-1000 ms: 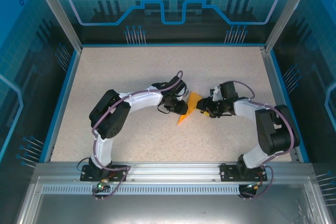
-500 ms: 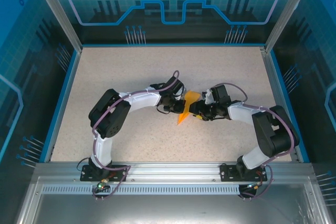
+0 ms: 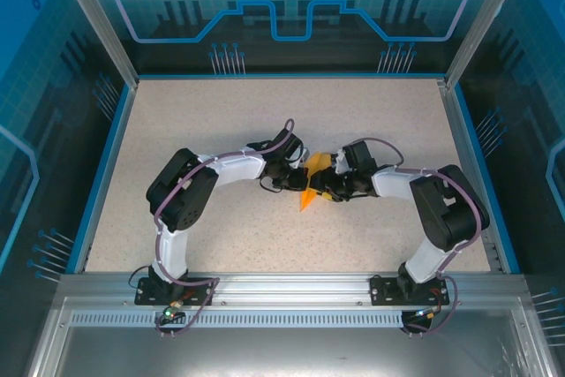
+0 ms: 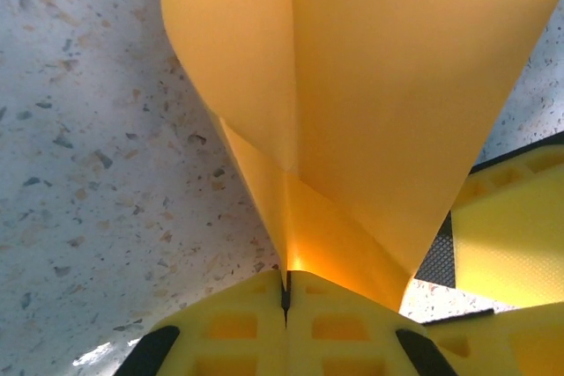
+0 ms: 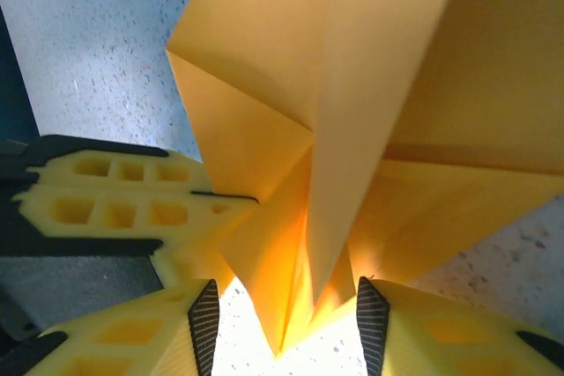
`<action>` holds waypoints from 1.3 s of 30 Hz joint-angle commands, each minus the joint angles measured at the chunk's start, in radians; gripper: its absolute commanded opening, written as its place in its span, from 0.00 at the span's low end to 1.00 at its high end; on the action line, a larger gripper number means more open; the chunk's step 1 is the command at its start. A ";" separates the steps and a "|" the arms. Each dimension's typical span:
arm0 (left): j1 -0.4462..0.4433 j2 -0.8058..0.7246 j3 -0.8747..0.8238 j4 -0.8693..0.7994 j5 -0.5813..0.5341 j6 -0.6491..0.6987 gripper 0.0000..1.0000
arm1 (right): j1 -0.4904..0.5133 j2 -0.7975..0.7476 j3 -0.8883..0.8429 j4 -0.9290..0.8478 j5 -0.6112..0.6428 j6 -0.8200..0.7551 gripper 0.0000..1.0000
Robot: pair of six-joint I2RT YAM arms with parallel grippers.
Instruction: Fold a paper plane with a square sheet of paper (pick it up from the middle)
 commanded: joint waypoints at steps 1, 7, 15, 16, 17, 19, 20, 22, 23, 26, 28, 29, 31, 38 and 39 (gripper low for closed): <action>0.008 -0.040 -0.017 0.015 0.039 -0.017 0.03 | 0.018 0.024 0.034 0.007 0.004 0.002 0.46; 0.016 -0.049 -0.029 0.029 0.049 -0.025 0.03 | 0.027 0.052 0.059 -0.028 0.027 -0.007 0.39; 0.033 -0.067 -0.059 0.067 0.092 -0.057 0.07 | 0.056 0.062 0.107 -0.114 0.094 -0.032 0.30; 0.036 -0.071 -0.064 0.069 0.095 -0.059 0.07 | 0.062 0.059 0.113 -0.136 0.110 -0.039 0.29; 0.039 -0.075 -0.069 0.073 0.097 -0.060 0.07 | 0.065 0.060 0.120 -0.153 0.122 -0.042 0.29; 0.046 -0.080 -0.081 0.086 0.111 -0.067 0.08 | 0.073 0.063 0.131 -0.173 0.143 -0.046 0.27; 0.048 -0.081 -0.084 0.091 0.117 -0.071 0.08 | 0.076 0.066 0.133 -0.179 0.149 -0.046 0.26; 0.050 -0.084 -0.088 0.094 0.119 -0.072 0.09 | 0.084 0.074 0.133 -0.197 0.172 -0.046 0.24; 0.050 -0.086 -0.088 0.093 0.119 -0.071 0.09 | 0.088 0.073 0.133 -0.204 0.180 -0.046 0.23; 0.051 -0.090 -0.092 0.086 0.119 -0.066 0.10 | 0.100 0.057 0.162 -0.217 0.205 -0.046 0.20; 0.054 -0.091 -0.096 0.084 0.119 -0.065 0.10 | 0.106 0.049 0.164 -0.226 0.219 -0.046 0.20; 0.054 -0.091 -0.096 0.087 0.122 -0.065 0.11 | 0.109 0.044 0.160 -0.217 0.221 -0.042 0.20; 0.055 -0.088 -0.101 0.092 0.123 -0.068 0.11 | 0.124 0.037 0.161 -0.209 0.223 -0.036 0.19; 0.057 -0.080 -0.101 0.099 0.134 -0.070 0.12 | 0.139 0.040 0.160 -0.180 0.253 -0.012 0.19; 0.059 -0.081 -0.101 0.096 0.132 -0.069 0.13 | 0.140 0.037 0.165 -0.188 0.259 -0.013 0.16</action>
